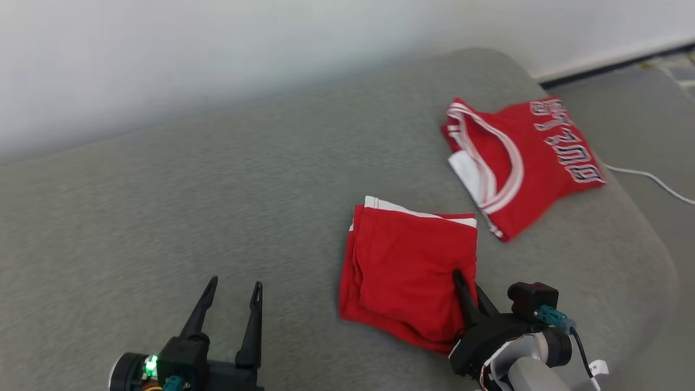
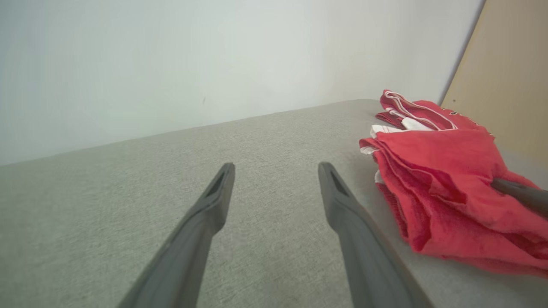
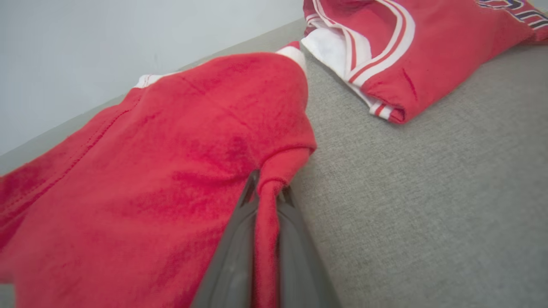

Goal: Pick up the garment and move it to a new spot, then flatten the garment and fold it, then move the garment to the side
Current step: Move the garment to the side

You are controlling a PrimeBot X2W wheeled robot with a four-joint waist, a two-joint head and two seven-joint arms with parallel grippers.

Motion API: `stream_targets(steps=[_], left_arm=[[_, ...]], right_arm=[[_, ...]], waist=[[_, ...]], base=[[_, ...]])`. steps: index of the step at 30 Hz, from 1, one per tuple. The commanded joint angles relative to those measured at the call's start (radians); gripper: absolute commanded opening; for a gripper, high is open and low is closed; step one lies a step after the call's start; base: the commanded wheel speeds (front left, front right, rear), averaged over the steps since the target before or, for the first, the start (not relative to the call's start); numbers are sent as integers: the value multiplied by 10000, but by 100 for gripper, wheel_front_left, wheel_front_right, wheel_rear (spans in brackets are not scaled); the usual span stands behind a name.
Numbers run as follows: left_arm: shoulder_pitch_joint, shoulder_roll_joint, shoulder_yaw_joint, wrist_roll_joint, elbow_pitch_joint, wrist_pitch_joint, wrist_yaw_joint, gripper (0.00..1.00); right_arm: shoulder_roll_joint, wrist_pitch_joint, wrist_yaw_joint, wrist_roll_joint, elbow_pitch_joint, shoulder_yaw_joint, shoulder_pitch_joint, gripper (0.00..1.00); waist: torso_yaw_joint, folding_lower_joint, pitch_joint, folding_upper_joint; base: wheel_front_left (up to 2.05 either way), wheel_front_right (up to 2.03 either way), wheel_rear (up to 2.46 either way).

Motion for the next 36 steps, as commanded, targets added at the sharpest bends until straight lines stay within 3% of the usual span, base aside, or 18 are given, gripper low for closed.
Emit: stream_targets(steps=[1,8,13,20,28,36], left_arm=[[-127,26,-1,114,-14,-23,-43,100],[-465,37,-10,321,75,-25,-152,100],[-655,42,-69,411,159,-23,-197,100],[-804,49,-78,482,99,-25,-242,100],[-1087,102,-247,676,-76,-25,-230,100],[-1394,182,-428,809,-189,-23,-173,100]], right_arm=[[25,4,-26,83,-54,26,-120,0],[37,3,-26,248,-285,194,-177,0],[20,4,-26,35,-663,412,-339,0],[-483,4,-26,-209,-1086,841,-978,0],[-1981,4,-26,-600,-860,1333,-2486,0],[-3679,4,-28,-1064,837,1553,-4337,0]], waist=[[-1251,-1,470,-1],[-1901,-1,821,-1],[-1910,-1,1084,-1],[-1525,-1,1443,-1],[-323,-1,2023,-1],[980,-1,2752,-1]], base=[[0,0,0],[0,0,0],[0,0,0],[0,0,0],[0,0,0],[0,0,0]])
